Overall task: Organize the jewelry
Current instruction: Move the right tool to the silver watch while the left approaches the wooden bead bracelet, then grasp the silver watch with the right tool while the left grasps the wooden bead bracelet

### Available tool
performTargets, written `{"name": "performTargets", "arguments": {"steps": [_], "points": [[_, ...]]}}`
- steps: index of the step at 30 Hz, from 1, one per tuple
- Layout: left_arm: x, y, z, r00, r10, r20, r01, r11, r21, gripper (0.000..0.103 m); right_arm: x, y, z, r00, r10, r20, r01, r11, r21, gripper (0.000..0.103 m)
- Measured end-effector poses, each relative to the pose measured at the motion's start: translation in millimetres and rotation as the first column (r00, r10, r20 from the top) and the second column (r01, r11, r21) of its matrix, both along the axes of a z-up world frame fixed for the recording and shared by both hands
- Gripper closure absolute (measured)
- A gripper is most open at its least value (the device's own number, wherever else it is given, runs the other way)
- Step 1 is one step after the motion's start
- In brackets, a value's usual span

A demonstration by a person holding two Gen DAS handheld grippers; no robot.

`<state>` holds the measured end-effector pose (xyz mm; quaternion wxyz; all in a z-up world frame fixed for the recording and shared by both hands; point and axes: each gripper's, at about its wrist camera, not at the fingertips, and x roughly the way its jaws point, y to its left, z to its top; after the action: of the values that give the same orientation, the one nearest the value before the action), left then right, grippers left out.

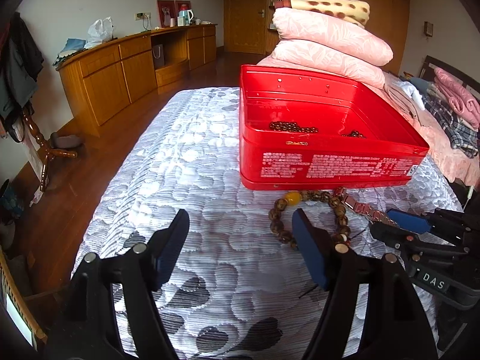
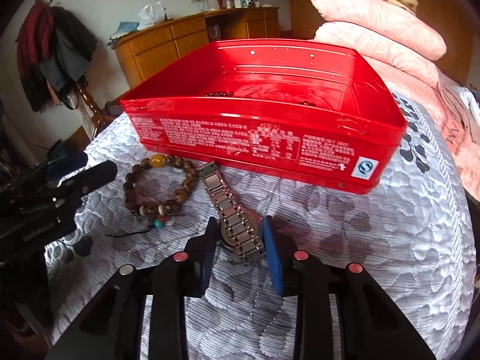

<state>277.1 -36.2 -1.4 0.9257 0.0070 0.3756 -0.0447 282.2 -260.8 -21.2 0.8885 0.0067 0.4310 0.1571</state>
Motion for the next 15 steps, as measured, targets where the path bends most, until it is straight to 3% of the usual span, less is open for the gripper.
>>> {"name": "performTargets", "arguments": {"steps": [7, 15], "points": [[-4, -18, 0, 0.998, -0.062, -0.002, 0.062, 0.998, 0.011, 0.032, -17, -25, -1, 0.99, -0.14, 0.0, 0.14, 0.99, -0.014, 0.072], [-5, -52, -2, 0.988, -0.153, -0.013, 0.153, 0.988, -0.004, 0.035, -31, -54, -2, 0.979, -0.202, -0.016, 0.202, 0.978, 0.05, 0.072]]}}
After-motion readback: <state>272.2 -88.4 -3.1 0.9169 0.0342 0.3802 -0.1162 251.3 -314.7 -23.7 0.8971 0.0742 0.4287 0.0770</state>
